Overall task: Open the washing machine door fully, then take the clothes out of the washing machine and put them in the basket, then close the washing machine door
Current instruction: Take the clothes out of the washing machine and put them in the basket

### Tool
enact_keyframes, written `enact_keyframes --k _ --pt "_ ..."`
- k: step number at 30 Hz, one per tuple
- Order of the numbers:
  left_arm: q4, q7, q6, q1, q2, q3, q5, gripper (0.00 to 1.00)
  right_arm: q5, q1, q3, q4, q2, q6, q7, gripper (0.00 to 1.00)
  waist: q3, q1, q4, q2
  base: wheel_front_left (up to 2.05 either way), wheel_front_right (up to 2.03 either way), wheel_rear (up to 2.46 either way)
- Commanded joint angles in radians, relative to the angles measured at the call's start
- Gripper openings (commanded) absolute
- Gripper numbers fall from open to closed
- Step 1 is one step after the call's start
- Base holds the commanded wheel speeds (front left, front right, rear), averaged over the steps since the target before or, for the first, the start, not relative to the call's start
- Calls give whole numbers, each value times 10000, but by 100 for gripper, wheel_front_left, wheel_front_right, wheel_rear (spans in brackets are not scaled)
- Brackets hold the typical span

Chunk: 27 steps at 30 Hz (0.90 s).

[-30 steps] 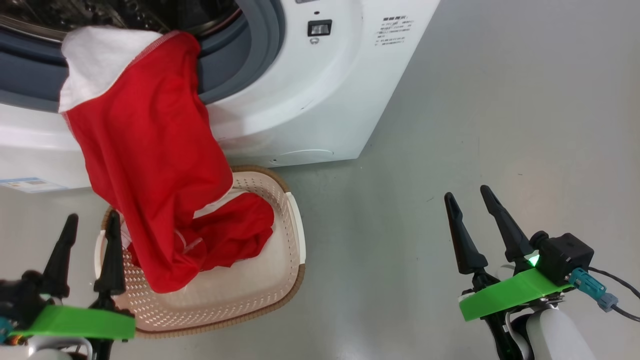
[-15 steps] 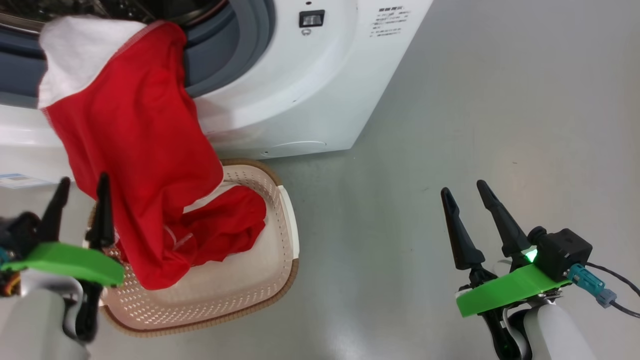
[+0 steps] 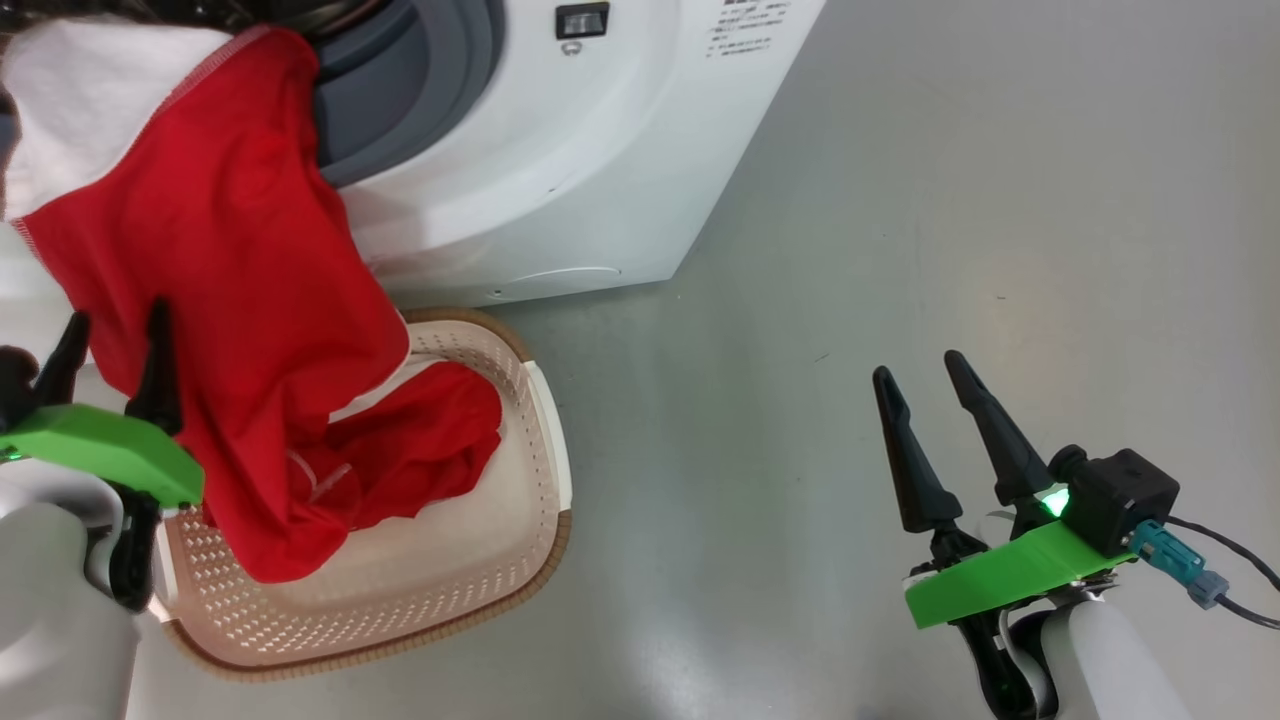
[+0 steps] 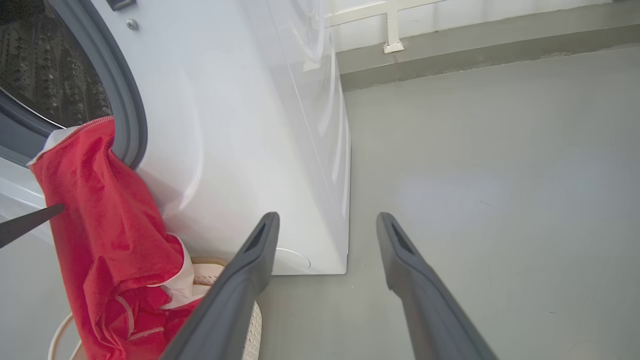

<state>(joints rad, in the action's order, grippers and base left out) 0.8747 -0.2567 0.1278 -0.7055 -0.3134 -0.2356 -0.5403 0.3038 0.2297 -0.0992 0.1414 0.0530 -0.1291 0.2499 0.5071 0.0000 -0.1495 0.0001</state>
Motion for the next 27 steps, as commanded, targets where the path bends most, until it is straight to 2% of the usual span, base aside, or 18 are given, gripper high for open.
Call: enact_keyframes --k 1,11,12,13,14,15,16,17,27 --pt "88 -51 29 -285 -466 156 -18 100 52 97 -304 -241 -28 -16 118 100 28 0 -54 -1 0 0 0" --pt "1338 -51 29 -1318 -645 -619 -249 100 105 152 -408 -248 -28 -16 118 100 106 0 -268 -1 0 0 0" --pt "1416 -51 29 -1389 -665 -665 -276 93 111 149 -403 -258 -28 -16 118 100 121 0 -279 -1 0 0 0" --pt "1479 -51 29 -1452 -683 -706 -310 66 115 150 -402 -268 -28 -16 118 100 137 0 -291 -1 0 0 0" --pt "1533 -51 29 -1504 -702 -747 -345 46 121 156 -403 -272 -28 -16 118 100 149 0 -305 -1 0 0 0" --pt "1566 -51 29 -1547 -719 -787 -379 31 127 162 -400 -274 -28 -16 118 100 156 0 -318 -1 0 0 0" --pt "1572 -51 29 -1577 -727 -826 -421 11 131 168 -388 -278 -28 -16 118 100 162 0 -324 -1 0 0 0" --pt "1543 -51 29 -1595 -730 -860 -471 0 135 173 -374 -282 -28 -16 118 100 165 0 -324 -1 0 0 0" --pt "512 -51 29 -1042 -735 -763 -823 0 142 153 -241 -284 -28 -16 118 100 74 0 -126 -1 0 0 0"
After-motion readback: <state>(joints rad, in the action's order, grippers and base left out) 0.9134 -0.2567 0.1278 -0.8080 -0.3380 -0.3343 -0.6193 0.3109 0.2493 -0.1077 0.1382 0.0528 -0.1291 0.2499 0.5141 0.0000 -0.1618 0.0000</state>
